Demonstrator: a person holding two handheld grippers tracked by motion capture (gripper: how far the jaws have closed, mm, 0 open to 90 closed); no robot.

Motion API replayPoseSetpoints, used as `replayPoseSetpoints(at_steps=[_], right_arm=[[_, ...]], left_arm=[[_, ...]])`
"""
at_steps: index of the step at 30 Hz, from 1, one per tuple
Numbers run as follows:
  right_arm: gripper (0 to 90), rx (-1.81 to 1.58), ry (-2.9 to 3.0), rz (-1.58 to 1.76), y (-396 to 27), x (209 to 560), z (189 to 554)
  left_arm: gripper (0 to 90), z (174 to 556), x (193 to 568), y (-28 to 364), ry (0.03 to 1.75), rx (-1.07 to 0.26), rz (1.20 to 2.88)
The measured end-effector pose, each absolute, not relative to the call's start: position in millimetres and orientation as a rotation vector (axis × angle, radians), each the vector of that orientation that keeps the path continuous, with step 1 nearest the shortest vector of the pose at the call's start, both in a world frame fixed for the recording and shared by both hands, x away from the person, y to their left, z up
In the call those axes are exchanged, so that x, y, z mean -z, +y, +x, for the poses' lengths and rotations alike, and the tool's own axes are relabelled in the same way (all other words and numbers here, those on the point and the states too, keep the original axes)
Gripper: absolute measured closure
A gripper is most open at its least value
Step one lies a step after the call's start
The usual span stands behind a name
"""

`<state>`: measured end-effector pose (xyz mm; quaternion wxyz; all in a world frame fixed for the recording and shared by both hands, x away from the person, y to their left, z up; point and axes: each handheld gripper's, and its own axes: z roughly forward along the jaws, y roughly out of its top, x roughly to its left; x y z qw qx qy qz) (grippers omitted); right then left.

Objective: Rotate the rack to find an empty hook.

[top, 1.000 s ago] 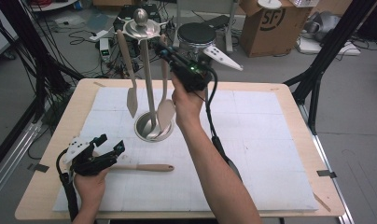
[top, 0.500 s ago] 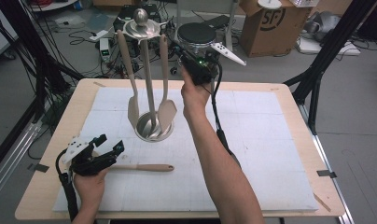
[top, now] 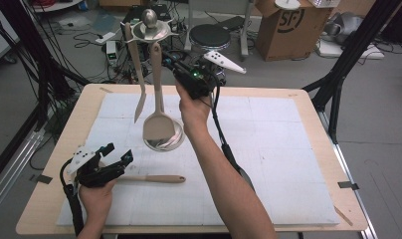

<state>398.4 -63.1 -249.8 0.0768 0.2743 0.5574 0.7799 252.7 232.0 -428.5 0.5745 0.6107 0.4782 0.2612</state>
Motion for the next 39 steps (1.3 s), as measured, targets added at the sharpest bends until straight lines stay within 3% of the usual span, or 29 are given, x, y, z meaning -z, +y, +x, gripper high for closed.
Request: replayPoseSetpoints(at_steps=[17, 29, 39], right_arm=[[90.0, -2.333, 1.700, 0.826, -27, 247, 393], [90.0, -2.346, 1.559, 0.874, -70, 231, 397], [90.0, -2.372, 1.549, 0.830, -72, 225, 385]], left_arm=[[23.5, 253, 428, 233, 1.112, -0.609, 1.432], [23.5, 254, 428, 231, 1.108, -0.612, 1.442], [23.6, 254, 428, 230, 1.112, -0.613, 1.438]])
